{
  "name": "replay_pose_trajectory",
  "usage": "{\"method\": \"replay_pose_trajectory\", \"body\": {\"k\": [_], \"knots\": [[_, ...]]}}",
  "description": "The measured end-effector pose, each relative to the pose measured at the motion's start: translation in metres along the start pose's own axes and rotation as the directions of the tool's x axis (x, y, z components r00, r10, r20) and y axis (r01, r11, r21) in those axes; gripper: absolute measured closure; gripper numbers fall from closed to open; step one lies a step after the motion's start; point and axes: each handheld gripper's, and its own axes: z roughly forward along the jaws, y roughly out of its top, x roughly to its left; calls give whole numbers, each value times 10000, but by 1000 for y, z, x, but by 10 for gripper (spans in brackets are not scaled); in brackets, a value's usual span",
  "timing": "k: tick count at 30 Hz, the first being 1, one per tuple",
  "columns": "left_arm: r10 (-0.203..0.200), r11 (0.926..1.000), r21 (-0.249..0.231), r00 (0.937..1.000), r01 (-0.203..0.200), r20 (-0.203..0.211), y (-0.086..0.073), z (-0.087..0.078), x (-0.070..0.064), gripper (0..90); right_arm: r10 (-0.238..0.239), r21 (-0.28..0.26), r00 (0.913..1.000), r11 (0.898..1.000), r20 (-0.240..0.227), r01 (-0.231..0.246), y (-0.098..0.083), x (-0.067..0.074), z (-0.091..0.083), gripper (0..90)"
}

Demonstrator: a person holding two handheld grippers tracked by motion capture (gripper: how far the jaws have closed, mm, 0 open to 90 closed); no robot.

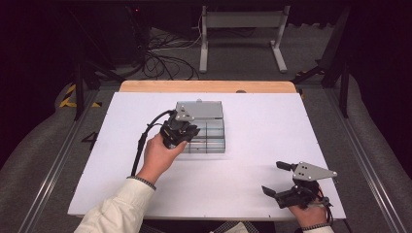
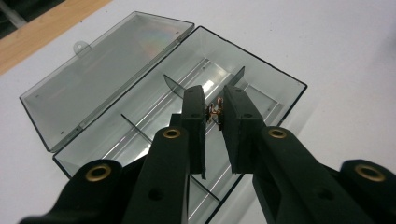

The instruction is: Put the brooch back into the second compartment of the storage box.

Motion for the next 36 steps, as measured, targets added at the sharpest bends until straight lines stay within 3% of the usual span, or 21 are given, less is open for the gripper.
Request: {"method": "replay_pose_trajectory", "body": {"k": [15, 27, 36], "knots": [[-440, 9990, -26, 9987, 439, -260, -3, 18, 11, 790, 5, -10, 10000, 10000, -33, -5, 0, 0, 0, 24], [-1256, 9921, 13, 9920, 1256, -109, -6, 34, 22, 790, 9, -25, 10000, 10000, -46, -9, 0, 0, -1, 24], [-1321, 9909, 226, 9911, 1324, -159, -8, 41, 23, 789, 5, -38, 10000, 10000, -72, -5, -1, -1, -1, 24]]}}
